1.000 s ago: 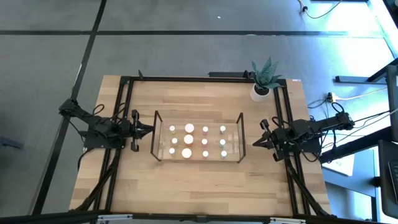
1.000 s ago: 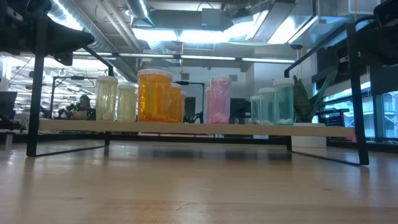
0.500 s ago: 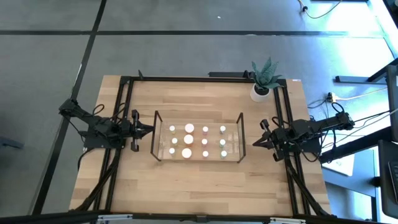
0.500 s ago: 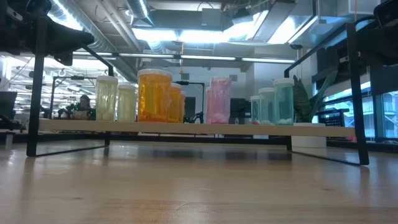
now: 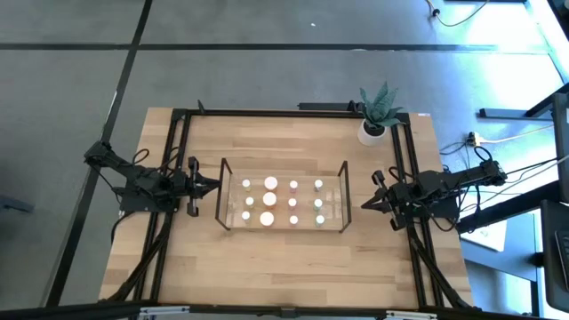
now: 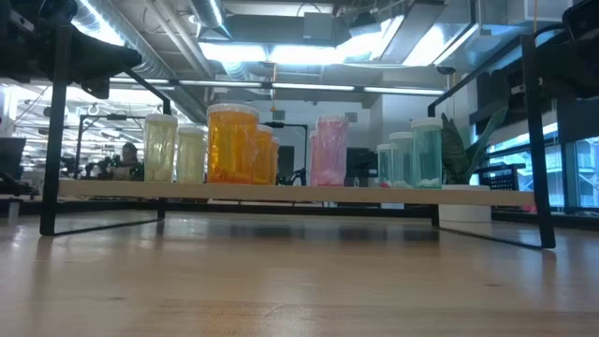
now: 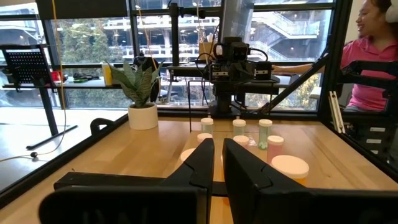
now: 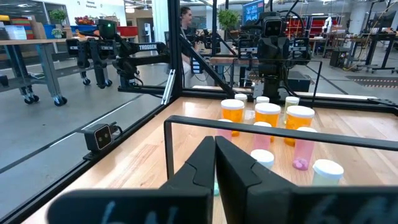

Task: Pick and place medicine bottles onto shelf by color
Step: Return to Home Position

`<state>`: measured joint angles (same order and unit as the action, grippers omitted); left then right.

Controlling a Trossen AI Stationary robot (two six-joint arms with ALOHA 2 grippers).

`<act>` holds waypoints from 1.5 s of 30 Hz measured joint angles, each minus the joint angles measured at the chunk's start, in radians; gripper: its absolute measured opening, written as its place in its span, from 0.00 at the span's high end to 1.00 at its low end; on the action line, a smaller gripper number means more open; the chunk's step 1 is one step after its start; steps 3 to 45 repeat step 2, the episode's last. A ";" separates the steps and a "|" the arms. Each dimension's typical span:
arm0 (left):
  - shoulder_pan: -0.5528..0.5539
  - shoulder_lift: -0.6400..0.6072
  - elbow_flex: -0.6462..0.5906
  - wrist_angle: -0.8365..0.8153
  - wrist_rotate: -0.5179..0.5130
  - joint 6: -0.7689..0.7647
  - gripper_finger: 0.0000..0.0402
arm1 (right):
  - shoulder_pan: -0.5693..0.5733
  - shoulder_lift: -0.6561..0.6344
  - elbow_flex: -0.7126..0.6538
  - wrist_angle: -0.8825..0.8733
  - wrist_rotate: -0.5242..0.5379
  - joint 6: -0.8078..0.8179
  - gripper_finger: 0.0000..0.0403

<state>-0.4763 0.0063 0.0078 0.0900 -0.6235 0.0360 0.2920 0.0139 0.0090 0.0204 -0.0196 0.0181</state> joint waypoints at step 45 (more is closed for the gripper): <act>0.000 0.000 0.000 0.000 0.000 0.000 0.93 | 0.000 0.000 0.000 0.000 0.000 0.000 0.96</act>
